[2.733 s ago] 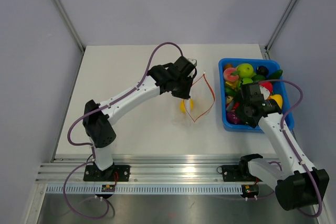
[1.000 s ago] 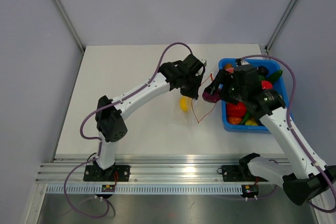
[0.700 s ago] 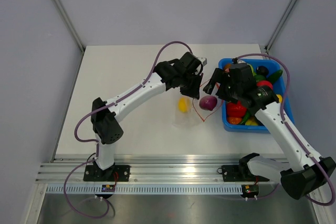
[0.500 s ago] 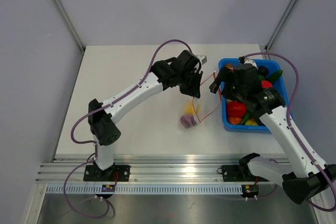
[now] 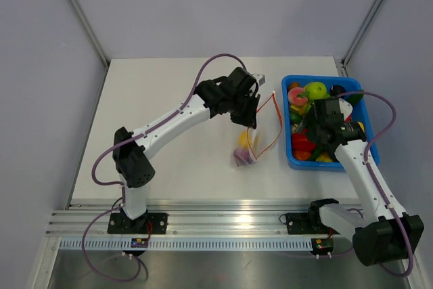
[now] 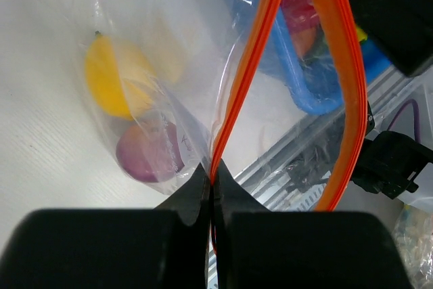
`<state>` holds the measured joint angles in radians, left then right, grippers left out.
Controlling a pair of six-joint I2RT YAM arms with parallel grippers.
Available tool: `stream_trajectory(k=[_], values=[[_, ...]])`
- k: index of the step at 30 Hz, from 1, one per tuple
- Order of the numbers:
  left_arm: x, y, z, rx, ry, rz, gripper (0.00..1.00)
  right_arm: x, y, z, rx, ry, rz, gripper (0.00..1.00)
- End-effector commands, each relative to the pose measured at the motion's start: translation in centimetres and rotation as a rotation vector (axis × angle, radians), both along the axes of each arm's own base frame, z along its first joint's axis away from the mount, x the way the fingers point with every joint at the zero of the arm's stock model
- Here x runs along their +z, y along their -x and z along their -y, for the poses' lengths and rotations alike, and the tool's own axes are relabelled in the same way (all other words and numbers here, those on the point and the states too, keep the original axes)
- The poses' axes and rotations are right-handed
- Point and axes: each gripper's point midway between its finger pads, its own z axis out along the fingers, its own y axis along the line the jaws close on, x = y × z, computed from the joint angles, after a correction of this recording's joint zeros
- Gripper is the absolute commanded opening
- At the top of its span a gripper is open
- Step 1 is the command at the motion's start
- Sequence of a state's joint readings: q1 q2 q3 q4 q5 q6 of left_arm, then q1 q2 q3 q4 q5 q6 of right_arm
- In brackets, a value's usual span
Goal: Place the food in the zip-top bag and seal the zipper
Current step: Pick up the fake vegetable from the bin.
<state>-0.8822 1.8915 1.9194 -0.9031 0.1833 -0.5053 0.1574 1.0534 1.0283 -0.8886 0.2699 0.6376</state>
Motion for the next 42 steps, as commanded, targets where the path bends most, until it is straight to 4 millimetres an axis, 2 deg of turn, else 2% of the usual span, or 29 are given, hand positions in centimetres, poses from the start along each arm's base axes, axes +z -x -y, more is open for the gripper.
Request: stream_trajectory(k=[1, 4, 10, 15, 20, 22, 24, 25, 26, 30, 35, 42], values=[[3.0, -0.1, -0.1, -0.006, 0.075, 0.054, 0.0, -1.5, 0.2, 0.0, -0.053, -0.03, -0.013, 0.88], [2.7, 0.0, 0.0, -0.009, 0.07, 0.048, 0.0, -3.2, -0.2, 0.0, -0.087, -0.045, -0.025, 0.89], [2.9, 0.2, -0.2, -0.009, 0.075, 0.049, 0.0, -5.1, -1.2, 1.0, -0.161, -0.019, -0.017, 0.92], [3.0, 0.2, -0.3, -0.012, 0.072, 0.054, 0.0, -5.7, -2.7, 1.4, -0.194, -0.017, 0.074, 0.97], [2.9, 0.2, -0.3, -0.014, 0.069, 0.051, 0.0, -6.4, -3.2, 1.1, -0.188, -0.036, 0.084, 0.98], [2.8, 0.3, -0.2, -0.016, 0.072, 0.048, 0.0, -6.8, -3.0, 1.2, -0.192, -0.03, 0.074, 0.95], [2.6, 0.4, -0.3, -0.016, 0.067, 0.044, 0.0, -6.6, -2.8, 1.3, -0.196, -0.026, 0.078, 0.83], [2.7, 0.3, -0.3, -0.017, 0.069, 0.047, 0.0, -6.0, -2.5, 1.5, -0.2, -0.027, 0.1, 0.79], [2.6, 0.3, -0.3, -0.019, 0.07, 0.049, 0.0, -5.6, -2.4, 1.5, -0.202, -0.029, 0.115, 0.68], [2.2, 0.2, -0.1, -0.016, 0.067, 0.044, 0.0, -3.4, -1.4, 2.1, -0.207, -0.013, 0.166, 0.46], [2.6, 0.0, 0.6, -0.023, 0.084, 0.039, 0.0, 0.5, -0.1, 2.5, -0.196, -0.014, 0.238, 0.39], [2.6, -0.6, 1.4, -0.026, 0.084, 0.034, 0.0, 4.8, 0.5, 1.6, -0.132, -0.054, 0.315, 0.38]])
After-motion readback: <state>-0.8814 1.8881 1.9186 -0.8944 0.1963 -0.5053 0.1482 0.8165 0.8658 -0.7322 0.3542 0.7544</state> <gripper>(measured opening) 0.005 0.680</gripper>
